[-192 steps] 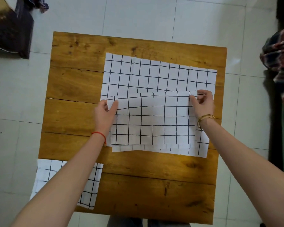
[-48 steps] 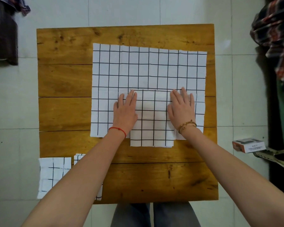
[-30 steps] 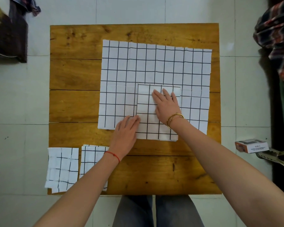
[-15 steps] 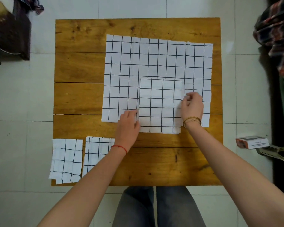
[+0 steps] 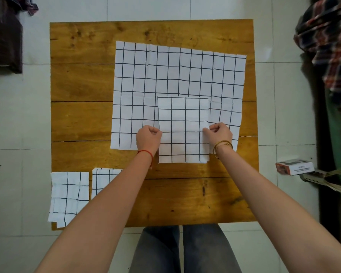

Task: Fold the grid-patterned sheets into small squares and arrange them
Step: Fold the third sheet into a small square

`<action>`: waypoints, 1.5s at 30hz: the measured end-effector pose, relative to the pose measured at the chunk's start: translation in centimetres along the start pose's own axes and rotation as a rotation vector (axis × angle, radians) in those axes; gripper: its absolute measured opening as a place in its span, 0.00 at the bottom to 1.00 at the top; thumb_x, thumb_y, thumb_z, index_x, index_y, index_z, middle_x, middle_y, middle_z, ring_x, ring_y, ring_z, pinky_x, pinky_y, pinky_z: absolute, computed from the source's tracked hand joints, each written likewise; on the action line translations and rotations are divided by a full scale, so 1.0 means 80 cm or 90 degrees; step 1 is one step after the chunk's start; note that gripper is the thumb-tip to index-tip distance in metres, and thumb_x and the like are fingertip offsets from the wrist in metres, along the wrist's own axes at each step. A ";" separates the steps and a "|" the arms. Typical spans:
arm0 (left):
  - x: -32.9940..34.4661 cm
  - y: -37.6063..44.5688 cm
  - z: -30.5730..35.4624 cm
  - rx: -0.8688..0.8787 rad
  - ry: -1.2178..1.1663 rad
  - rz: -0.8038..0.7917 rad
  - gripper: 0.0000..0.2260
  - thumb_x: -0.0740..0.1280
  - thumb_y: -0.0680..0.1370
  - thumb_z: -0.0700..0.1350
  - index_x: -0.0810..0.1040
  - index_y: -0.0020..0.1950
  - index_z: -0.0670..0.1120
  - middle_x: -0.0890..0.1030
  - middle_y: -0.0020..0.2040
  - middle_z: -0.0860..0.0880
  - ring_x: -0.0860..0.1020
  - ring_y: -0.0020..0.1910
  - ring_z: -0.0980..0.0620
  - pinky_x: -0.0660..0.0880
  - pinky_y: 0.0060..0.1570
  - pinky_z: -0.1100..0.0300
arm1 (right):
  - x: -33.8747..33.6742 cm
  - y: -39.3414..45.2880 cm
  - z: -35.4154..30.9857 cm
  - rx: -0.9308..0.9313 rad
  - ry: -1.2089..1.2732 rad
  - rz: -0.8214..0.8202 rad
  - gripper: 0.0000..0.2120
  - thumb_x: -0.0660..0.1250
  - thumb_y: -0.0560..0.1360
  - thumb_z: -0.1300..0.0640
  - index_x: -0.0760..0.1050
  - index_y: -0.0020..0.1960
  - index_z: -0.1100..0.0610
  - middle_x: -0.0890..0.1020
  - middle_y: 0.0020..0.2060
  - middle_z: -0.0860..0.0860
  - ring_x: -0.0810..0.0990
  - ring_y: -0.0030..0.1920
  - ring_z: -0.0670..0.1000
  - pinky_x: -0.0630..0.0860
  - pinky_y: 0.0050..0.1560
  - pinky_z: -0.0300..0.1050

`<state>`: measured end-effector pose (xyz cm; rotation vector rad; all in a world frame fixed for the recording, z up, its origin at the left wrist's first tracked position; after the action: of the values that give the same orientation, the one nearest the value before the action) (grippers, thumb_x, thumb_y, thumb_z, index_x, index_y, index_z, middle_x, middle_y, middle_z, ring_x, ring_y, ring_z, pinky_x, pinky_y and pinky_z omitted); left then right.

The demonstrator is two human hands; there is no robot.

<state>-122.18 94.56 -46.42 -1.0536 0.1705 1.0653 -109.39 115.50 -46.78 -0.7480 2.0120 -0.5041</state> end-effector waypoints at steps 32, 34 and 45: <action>-0.101 -0.130 0.064 0.348 -0.182 -0.080 0.21 0.70 0.76 0.42 0.74 0.67 0.57 0.83 0.43 0.53 0.80 0.46 0.56 0.76 0.53 0.64 | -0.013 -0.105 -0.042 -0.427 -0.049 -0.112 0.03 0.71 0.72 0.53 0.79 0.45 0.48 0.75 0.50 0.46 0.70 0.56 0.47 0.68 0.58 0.39; -0.108 -0.131 0.059 0.332 -0.171 -0.061 0.18 0.70 0.75 0.43 0.77 0.64 0.56 0.83 0.44 0.52 0.80 0.47 0.58 0.76 0.56 0.62 | -0.018 -0.113 -0.042 -0.421 -0.031 -0.156 0.01 0.69 0.72 0.54 0.78 0.44 0.50 0.80 0.47 0.44 0.75 0.53 0.46 0.71 0.57 0.44; -0.095 -0.113 -0.009 0.162 -0.086 -0.066 0.05 0.72 0.74 0.42 0.82 0.49 0.47 0.78 0.35 0.55 0.76 0.35 0.61 0.75 0.41 0.66 | -0.016 -0.115 -0.018 -0.185 0.014 -0.377 0.05 0.67 0.75 0.58 0.76 0.39 0.53 0.67 0.24 0.46 0.64 0.25 0.46 0.62 0.27 0.36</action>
<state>-118.83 88.53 -36.80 -0.7510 0.1375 0.9884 -107.26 109.73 -39.69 -1.5414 1.8865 -0.5574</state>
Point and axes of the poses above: each hand's wrist, its own y-axis towards the middle knuckle, its own x-axis out of the palm, z = x × y, the point moved 5 cm from there along y, towards the middle knuckle
